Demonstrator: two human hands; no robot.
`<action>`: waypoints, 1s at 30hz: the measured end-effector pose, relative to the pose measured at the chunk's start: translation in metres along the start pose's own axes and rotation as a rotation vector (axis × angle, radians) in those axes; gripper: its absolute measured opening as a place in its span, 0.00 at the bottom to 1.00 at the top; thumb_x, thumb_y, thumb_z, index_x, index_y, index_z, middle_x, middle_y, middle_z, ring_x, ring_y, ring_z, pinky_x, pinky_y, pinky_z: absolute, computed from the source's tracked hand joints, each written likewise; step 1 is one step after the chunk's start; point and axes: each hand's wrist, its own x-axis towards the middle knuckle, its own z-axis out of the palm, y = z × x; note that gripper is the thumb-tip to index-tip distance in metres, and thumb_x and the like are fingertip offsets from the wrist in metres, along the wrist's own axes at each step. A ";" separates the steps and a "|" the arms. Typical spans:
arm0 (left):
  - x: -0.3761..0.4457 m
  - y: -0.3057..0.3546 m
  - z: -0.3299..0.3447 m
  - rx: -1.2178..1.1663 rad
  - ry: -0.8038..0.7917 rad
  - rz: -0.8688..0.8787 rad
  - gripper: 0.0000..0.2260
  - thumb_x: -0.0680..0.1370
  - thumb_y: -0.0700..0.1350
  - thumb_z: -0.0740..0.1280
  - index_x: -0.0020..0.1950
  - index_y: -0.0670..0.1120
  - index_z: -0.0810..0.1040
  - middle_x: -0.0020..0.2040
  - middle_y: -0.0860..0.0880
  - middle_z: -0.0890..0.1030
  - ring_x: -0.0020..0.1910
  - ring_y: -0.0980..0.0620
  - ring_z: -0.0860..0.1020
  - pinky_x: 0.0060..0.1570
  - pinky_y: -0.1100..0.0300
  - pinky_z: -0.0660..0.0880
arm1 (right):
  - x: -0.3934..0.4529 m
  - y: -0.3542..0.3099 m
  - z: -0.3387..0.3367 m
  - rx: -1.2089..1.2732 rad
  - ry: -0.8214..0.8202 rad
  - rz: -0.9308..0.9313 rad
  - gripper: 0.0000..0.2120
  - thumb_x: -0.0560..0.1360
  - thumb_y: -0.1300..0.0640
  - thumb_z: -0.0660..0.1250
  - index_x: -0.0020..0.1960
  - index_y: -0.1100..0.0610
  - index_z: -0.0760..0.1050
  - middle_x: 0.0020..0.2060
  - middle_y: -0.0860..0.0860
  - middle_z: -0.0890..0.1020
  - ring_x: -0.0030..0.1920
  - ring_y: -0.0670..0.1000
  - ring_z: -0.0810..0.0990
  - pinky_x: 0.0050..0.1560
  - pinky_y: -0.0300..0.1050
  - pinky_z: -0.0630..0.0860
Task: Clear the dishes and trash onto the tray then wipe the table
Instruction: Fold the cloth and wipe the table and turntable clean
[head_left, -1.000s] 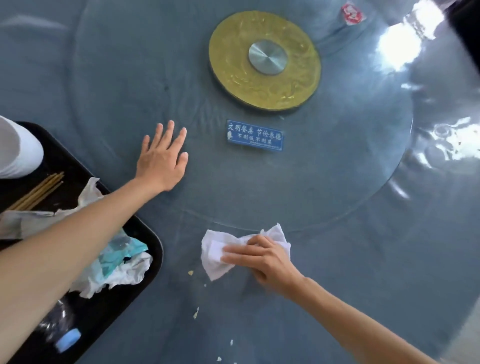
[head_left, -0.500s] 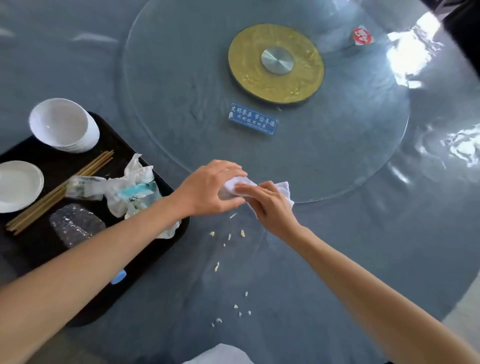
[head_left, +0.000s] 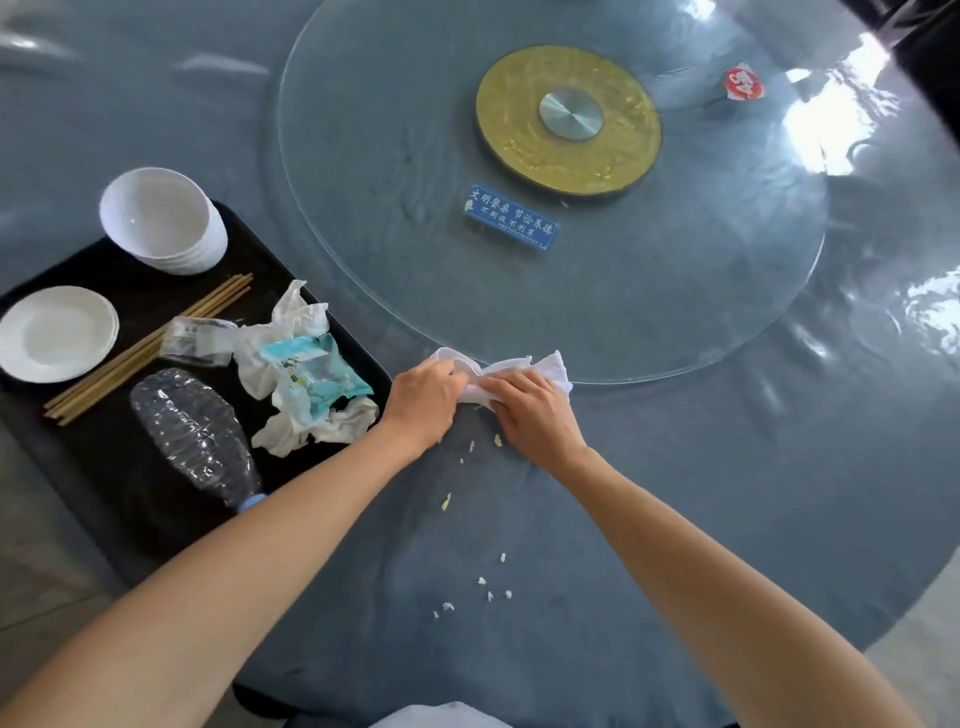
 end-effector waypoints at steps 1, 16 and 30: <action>0.001 0.000 0.001 0.007 -0.016 0.006 0.11 0.80 0.40 0.62 0.59 0.46 0.81 0.56 0.46 0.80 0.59 0.44 0.77 0.49 0.51 0.78 | -0.002 -0.003 0.000 0.016 -0.015 0.028 0.14 0.75 0.68 0.71 0.60 0.59 0.85 0.55 0.55 0.87 0.52 0.62 0.83 0.55 0.56 0.80; -0.131 0.034 0.042 -0.124 -0.141 0.076 0.11 0.76 0.46 0.65 0.54 0.51 0.85 0.51 0.52 0.82 0.54 0.49 0.80 0.46 0.57 0.74 | -0.145 -0.041 0.012 0.160 -0.076 0.023 0.17 0.75 0.68 0.74 0.59 0.54 0.86 0.48 0.51 0.88 0.45 0.60 0.83 0.50 0.51 0.80; -0.186 0.069 0.017 -0.112 -0.099 0.103 0.08 0.77 0.46 0.67 0.53 0.50 0.84 0.52 0.51 0.79 0.56 0.49 0.78 0.44 0.55 0.76 | -0.201 -0.065 -0.023 0.171 -0.074 0.017 0.13 0.79 0.65 0.70 0.61 0.58 0.85 0.50 0.55 0.88 0.47 0.64 0.82 0.49 0.56 0.80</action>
